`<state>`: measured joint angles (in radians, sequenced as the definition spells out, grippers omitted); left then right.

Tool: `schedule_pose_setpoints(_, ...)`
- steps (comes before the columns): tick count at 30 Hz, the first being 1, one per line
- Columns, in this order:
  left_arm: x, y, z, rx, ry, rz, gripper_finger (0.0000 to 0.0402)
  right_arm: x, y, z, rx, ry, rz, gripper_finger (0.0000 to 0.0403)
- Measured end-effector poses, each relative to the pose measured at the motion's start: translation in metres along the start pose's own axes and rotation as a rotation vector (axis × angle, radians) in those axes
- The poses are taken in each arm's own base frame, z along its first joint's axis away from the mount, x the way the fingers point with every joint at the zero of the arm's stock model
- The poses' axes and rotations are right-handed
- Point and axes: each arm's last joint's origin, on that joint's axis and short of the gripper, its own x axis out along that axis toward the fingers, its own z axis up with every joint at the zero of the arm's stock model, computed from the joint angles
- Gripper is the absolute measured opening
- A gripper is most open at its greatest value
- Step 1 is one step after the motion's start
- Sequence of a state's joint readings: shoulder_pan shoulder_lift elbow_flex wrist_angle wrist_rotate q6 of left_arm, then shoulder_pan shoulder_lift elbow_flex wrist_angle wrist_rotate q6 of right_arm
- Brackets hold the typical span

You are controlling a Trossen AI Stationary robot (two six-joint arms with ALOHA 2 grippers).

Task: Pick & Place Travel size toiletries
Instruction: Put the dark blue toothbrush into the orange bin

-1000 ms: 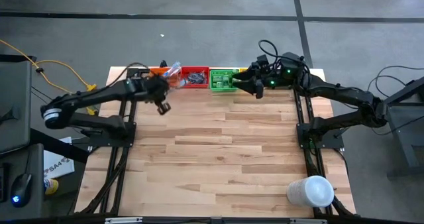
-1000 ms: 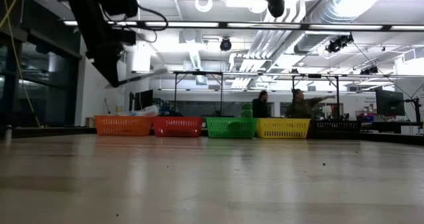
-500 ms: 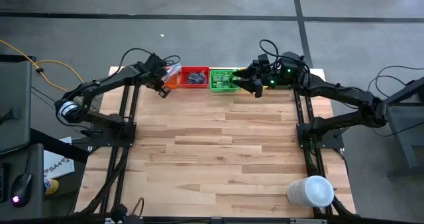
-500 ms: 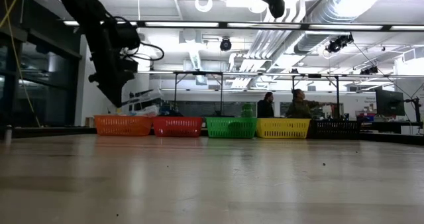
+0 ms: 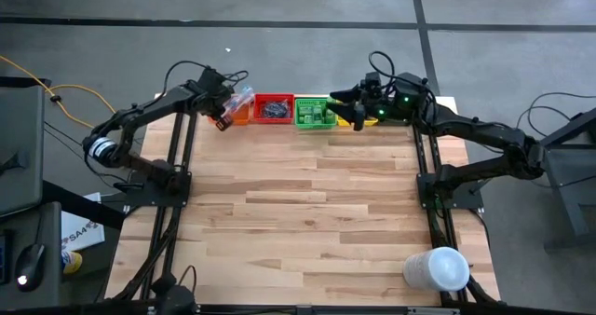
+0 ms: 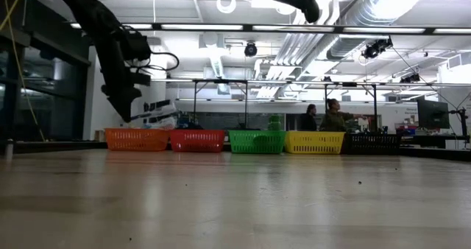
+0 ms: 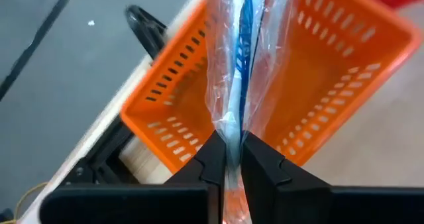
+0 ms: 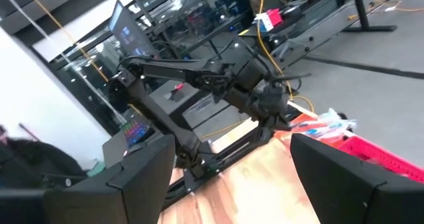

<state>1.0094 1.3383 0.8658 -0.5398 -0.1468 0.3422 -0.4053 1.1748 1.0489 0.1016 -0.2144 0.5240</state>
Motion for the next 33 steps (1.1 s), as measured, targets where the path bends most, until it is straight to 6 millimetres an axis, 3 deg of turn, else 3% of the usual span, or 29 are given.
schedule_pose_setpoints(9,0.024,-0.006,0.001,0.092,0.083,0.036,0.0057,0.000,0.000,0.001,0.008,-0.025,-0.029,0.0295)
schedule_pose_setpoints(17,0.022,-0.006,0.000,0.092,0.094,0.033,0.0126,0.000,0.000,0.001,0.028,-0.022,-0.023,0.0295)
schedule_pose_setpoints(23,0.015,0.000,0.014,0.062,0.033,0.031,0.0194,0.000,0.000,0.001,0.028,-0.007,0.001,0.0295)
schedule_pose_setpoints(33,0.001,0.004,0.025,-0.136,0.031,-0.020,0.0202,0.000,0.001,0.000,0.031,0.000,0.011,0.0295)
